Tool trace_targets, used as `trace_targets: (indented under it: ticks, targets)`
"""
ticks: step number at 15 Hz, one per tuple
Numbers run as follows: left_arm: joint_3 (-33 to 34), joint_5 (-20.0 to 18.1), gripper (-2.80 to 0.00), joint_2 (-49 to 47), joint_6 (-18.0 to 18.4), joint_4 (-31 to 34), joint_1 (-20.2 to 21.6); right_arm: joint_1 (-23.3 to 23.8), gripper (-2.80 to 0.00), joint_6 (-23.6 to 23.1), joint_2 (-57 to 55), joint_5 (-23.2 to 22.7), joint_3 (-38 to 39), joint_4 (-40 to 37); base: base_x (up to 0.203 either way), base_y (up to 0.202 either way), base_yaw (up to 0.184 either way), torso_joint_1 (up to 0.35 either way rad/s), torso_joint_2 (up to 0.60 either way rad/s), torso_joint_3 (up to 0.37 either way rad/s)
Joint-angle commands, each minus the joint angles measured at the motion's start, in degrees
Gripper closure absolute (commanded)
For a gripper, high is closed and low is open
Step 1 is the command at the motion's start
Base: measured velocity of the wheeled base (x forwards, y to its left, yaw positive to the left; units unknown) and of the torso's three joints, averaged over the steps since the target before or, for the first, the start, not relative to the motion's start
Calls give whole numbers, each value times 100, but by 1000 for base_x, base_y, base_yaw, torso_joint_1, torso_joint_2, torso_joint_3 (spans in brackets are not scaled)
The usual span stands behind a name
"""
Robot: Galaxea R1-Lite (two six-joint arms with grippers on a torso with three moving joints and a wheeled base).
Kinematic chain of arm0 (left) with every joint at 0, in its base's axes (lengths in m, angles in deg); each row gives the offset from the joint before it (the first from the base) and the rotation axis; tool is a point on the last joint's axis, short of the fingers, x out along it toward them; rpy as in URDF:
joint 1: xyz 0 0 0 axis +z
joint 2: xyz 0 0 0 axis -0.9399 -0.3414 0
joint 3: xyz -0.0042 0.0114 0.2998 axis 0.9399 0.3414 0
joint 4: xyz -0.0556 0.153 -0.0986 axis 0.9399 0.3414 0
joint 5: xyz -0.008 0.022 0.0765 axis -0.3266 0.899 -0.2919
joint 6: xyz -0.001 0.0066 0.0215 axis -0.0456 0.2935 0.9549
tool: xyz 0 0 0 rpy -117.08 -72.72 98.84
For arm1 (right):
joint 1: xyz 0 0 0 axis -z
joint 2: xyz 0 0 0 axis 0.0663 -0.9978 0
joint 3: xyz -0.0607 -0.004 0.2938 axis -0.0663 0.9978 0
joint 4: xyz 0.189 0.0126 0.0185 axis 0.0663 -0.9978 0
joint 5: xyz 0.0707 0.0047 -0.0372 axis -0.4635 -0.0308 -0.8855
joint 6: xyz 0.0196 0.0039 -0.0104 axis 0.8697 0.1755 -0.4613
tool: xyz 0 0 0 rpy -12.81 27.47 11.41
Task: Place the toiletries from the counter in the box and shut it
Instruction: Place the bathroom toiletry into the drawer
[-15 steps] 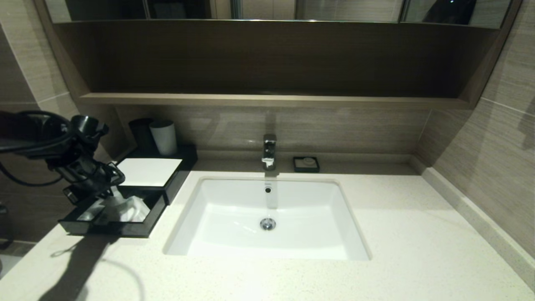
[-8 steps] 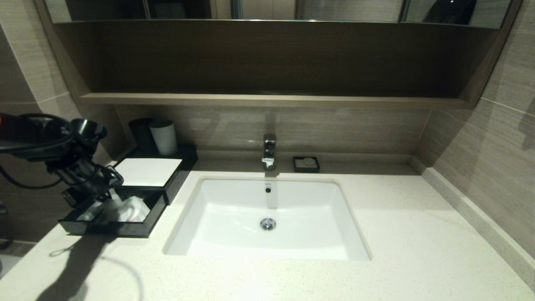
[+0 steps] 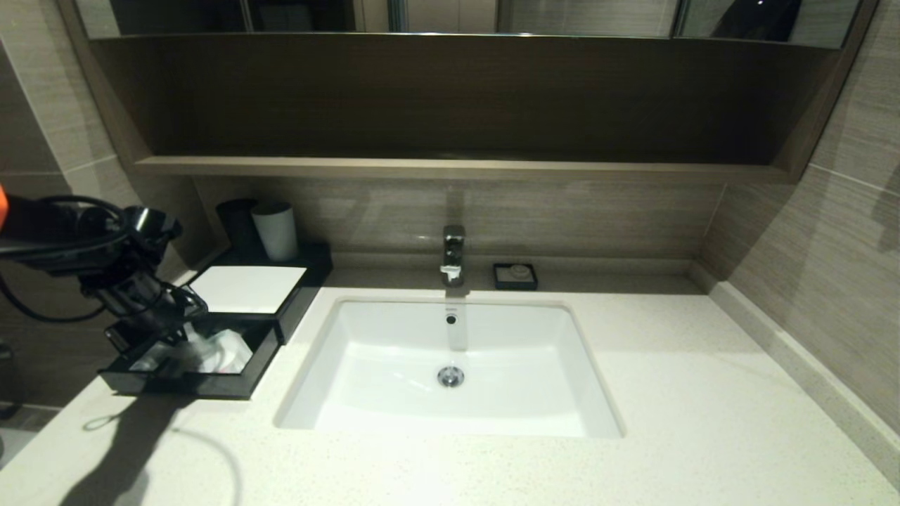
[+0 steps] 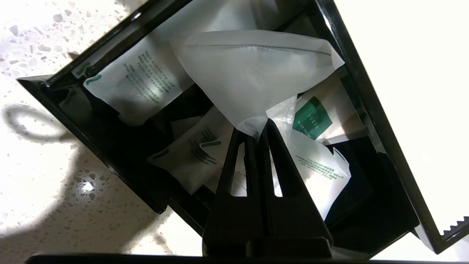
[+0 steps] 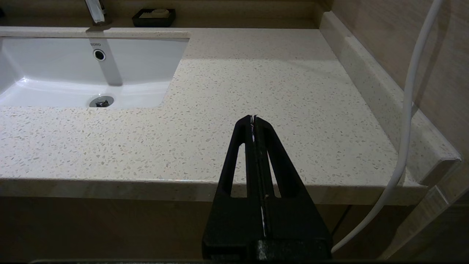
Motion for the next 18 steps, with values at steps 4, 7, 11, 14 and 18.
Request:
trace_targets:
  ticks: [4, 7, 11, 14, 18]
  targets:
    - [2, 3, -280, -33, -34, 18, 3, -10, 0, 1, 8, 1, 9, 2, 0, 0, 0, 0, 0, 0]
    - [-7, 3, -280, 20, -33, 20, 3, -7, 0, -6, 5, 1, 9, 2, 0, 0, 0, 0, 0, 0]
    - [-34, 3, -280, 245, -34, 26, 0, -1, 0, -4, 6, 1, 9, 2, 0, 0, 0, 0, 0, 0]
    - [-34, -6, -280, 474, -43, 20, -32, -2, 0, -4, 1, 1, 9, 2, 0, 0, 0, 0, 0, 0]
    - [-42, 12, -280, 556, -17, -35, -32, -1, 0, -2, 5, 1, 9, 2, 0, 0, 0, 0, 0, 0]
